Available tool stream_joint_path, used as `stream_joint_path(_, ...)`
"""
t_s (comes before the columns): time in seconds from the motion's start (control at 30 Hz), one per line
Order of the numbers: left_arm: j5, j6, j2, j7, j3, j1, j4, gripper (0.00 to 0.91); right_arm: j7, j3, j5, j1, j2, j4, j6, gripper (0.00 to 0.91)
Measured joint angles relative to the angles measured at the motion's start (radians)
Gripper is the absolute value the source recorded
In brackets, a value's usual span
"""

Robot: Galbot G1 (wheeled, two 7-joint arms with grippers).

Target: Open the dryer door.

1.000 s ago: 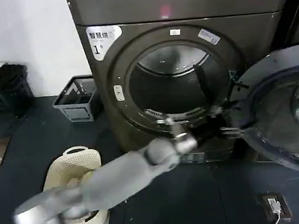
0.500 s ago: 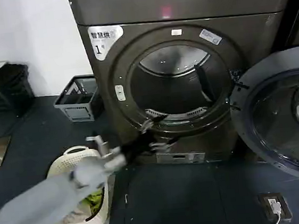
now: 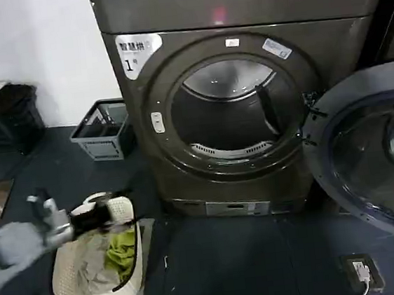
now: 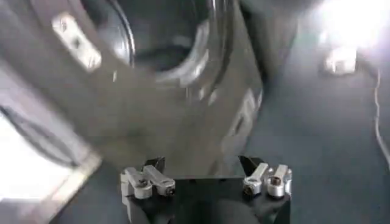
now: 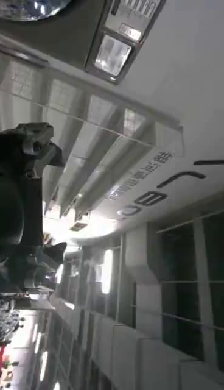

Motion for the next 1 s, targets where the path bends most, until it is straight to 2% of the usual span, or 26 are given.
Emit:
stream_joint_path(0.13,0.069,0.013,0.077,0.053,-0.029,0.029,0.013,0.907,-0.012,-0.013,-0.013,0.013,0.002,-0.004,0.002,0.907)
stream_joint_path(0.3,0.156,0.047,0.148,0.107,-0.061,0.047,0.04,0.907,-0.036,-0.012,-0.062,0.015,-0.001,-0.014,0.026,0.907)
stream_joint_path(0.43,0.251,0.055,0.187,0.206,-0.1,0.066,0.065,0.907,-0.039,-0.015,-0.069,0.017,-0.001,-0.017,0.031,0.907)
stream_joint_path(0.6,0.339,0.065,0.2,0.272,-0.131,0.069,0.093,0.907,-0.04,-0.022,-0.074,0.019,-0.002,-0.019,0.035,0.907)
stream_joint_path(0.83,0.431,0.051,0.212,0.326,-0.14,0.071,0.112,0.907,-0.04,-0.011,-0.07,0.005,0.001,-0.024,0.034,0.907)
stream_joint_path(1.0,0.41,0.055,0.209,0.301,-0.14,0.075,0.1,0.907,-0.042,-0.003,-0.069,-0.004,0.004,-0.025,0.034,0.907)
